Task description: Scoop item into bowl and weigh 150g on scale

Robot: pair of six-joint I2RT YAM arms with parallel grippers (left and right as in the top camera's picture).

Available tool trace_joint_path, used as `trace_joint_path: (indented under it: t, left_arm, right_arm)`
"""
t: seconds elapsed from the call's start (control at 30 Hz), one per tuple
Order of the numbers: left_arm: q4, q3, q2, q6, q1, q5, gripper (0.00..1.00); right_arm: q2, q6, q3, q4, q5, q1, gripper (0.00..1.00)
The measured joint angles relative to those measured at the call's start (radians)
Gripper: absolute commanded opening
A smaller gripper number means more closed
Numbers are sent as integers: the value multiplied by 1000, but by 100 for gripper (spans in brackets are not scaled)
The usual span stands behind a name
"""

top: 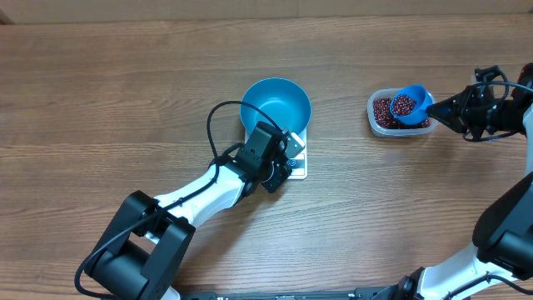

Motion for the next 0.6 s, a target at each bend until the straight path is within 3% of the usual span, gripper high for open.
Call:
trace_joint_path:
  t: [0.43,0.6]
  left_arm:
    - [-18,0,-36,0,0,1,4]
    - [-97,0,-88,-1,0,10,4]
  right_arm:
    - [0,0,0,3,0,0,4]
    - [0,0,0,10,0,0,4]
